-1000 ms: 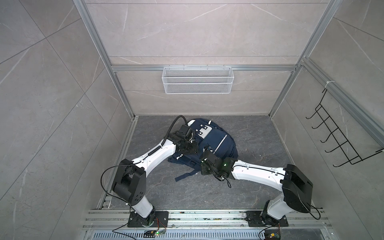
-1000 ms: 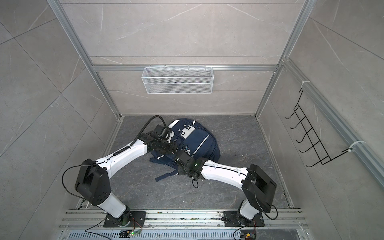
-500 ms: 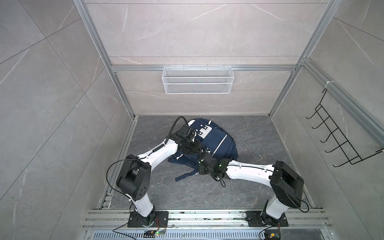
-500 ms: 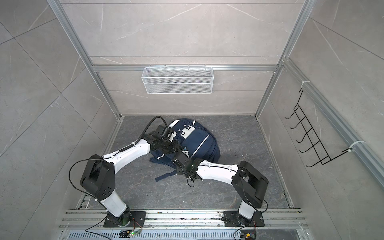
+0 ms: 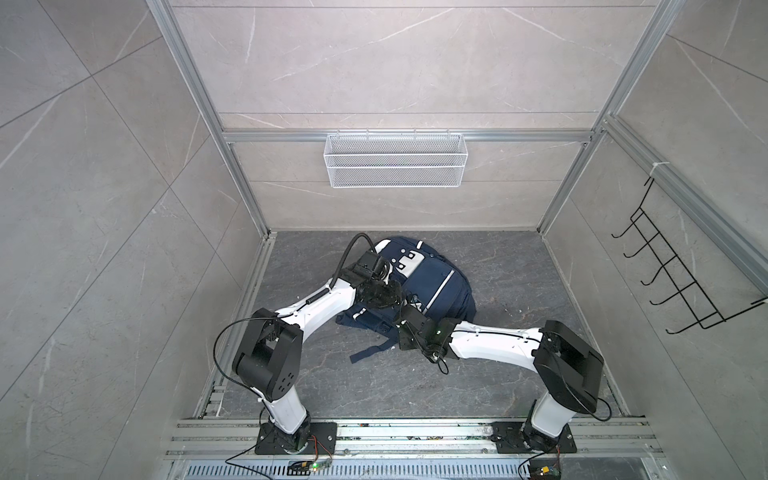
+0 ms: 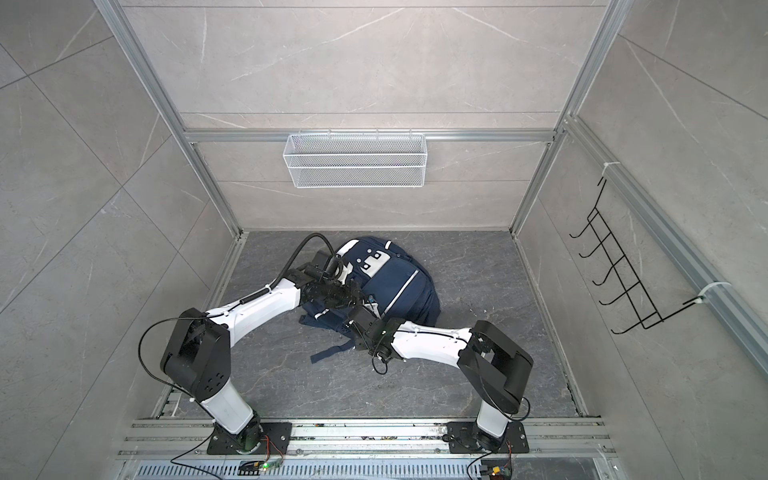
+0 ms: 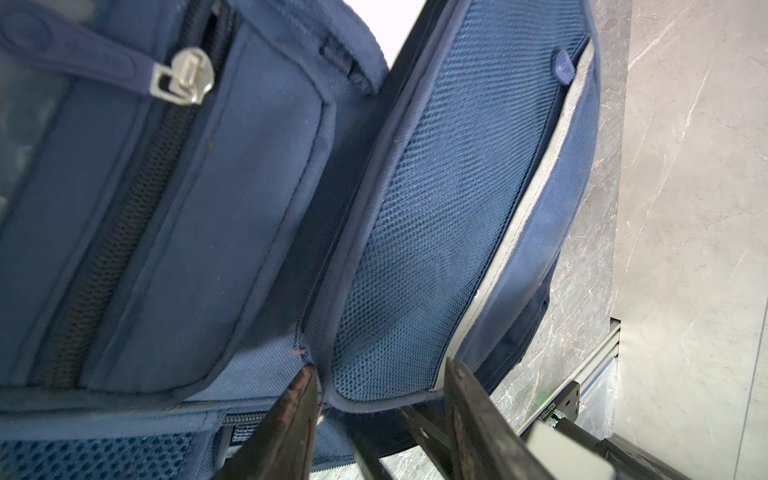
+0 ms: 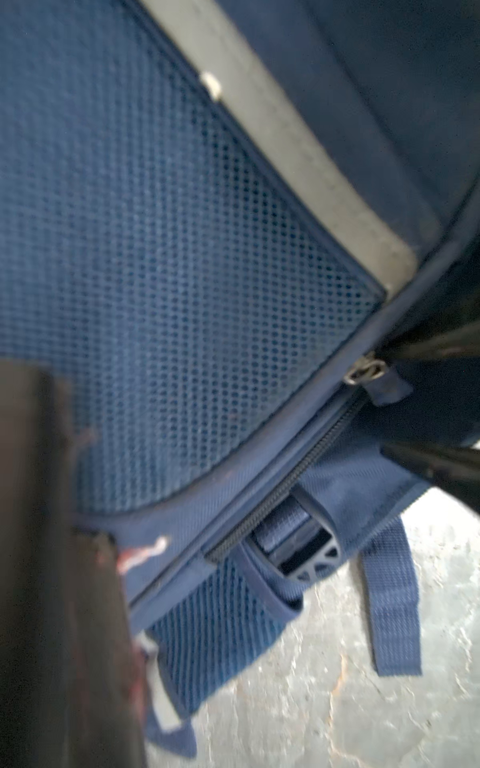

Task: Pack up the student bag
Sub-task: 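Close the right gripper on the silver zipper pull of the front pocket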

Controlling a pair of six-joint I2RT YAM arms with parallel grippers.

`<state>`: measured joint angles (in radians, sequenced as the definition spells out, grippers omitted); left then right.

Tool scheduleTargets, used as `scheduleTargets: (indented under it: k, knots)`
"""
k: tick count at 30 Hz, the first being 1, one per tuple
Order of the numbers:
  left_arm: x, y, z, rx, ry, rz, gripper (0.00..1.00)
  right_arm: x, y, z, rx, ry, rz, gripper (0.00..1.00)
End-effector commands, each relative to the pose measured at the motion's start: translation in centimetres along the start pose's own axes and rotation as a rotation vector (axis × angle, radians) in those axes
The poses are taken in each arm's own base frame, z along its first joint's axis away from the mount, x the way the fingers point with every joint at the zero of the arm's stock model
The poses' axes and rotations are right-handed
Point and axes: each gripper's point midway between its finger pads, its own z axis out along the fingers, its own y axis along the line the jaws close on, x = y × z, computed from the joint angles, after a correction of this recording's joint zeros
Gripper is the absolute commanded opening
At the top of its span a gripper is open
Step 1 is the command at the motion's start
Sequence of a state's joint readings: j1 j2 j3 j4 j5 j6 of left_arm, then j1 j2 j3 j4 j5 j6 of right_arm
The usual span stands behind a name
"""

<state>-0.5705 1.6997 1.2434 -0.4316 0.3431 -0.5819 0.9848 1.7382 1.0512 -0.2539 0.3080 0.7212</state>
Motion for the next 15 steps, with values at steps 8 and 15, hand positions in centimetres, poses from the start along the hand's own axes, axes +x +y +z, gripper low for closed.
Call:
scheduleTargets:
  k: [8, 15]
  knots:
    - [1.3, 0.3, 0.6, 0.018, 0.022, -0.017, 0.52, -1.4, -0.8, -0.7, 0.044, -0.026, -0.011, 0.13]
    - [2.4, -0.2, 1.2, 0.003, 0.021, 0.001, 0.52, -1.2, 0.1, -2.6, -0.034, 0.007, -0.043, 0.02]
